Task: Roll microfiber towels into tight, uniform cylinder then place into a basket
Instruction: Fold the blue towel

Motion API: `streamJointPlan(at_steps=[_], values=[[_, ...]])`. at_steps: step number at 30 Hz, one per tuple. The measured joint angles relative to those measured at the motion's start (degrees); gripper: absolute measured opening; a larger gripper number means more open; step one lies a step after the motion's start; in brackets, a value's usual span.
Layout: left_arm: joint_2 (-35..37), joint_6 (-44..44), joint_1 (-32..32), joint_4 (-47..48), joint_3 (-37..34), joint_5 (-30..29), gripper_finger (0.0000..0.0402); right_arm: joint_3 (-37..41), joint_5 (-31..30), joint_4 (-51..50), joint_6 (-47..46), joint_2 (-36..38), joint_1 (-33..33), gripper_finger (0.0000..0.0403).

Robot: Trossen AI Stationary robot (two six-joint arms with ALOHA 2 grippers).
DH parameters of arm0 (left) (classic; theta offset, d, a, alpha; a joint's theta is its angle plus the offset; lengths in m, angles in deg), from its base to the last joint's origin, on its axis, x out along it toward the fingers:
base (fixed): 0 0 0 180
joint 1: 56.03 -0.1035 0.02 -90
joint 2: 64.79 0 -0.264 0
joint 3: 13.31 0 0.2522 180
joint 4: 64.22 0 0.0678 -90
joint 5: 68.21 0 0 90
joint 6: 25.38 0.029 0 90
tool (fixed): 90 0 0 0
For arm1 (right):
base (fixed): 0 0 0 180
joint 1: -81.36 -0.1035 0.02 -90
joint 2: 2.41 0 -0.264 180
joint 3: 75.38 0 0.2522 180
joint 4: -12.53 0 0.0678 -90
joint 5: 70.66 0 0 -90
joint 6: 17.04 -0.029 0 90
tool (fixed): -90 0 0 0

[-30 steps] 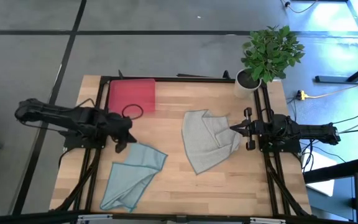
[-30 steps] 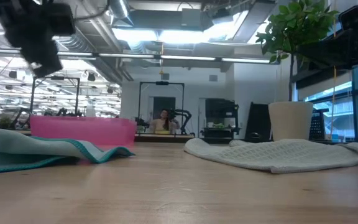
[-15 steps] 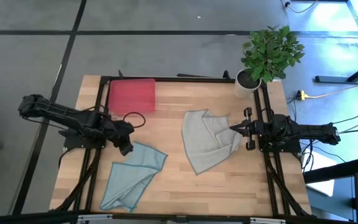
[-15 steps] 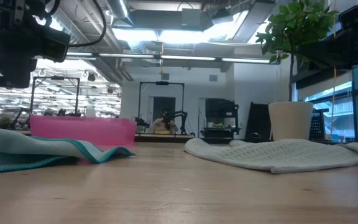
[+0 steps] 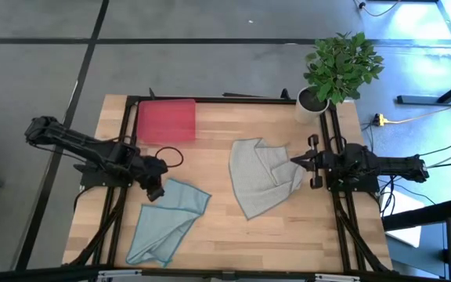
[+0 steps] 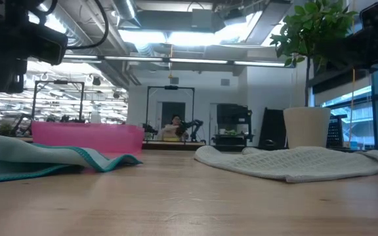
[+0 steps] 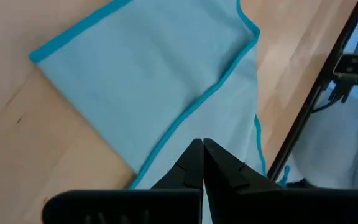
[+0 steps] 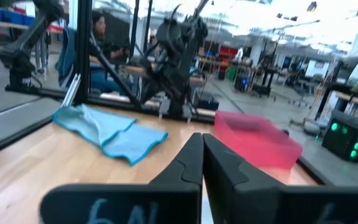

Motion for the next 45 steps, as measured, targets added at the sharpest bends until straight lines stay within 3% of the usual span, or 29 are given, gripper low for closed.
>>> streamJointPlan(at_steps=[5, 12, 17, 26, 37, 45], values=[[0.0, 2.3, 2.4, 0.8, 1.1, -1.3, 0.0, -2.7, 0.0, -0.1, 0.9, -0.6, 0.0, 0.0005], [0.0, 8.6, 6.0, 6.6, 8.3, -10.3, 0.0, -10.2, -2.9, -4.2, 0.9, -7.1, 0.0, 0.0003], [-0.8, 9.6, 7.3, 8.7, 12.1, -12.1, 0.0, -16.3, -3.0, -7.1, -0.6, -18.2, 0.0, 0.0002], [-3.0, 9.1, 8.3, 8.9, 12.3, -11.9, 0.0, -30.3, -3.0, -12.2, -0.6, -40.9, 0.0, 0.0002], [-3.4, -1.5, 8.3, 10.1, 12.3, -12.6, 0.0005, -40.2, -3.0, -12.9, 1.0, -53.4, 0.0, 0.0006], [-3.4, -10.4, 8.3, 16.4, 12.3, -12.6, 0.007, -40.8, -3.0, -12.8, 1.0, -54.4, 0.0, 0.0007]])
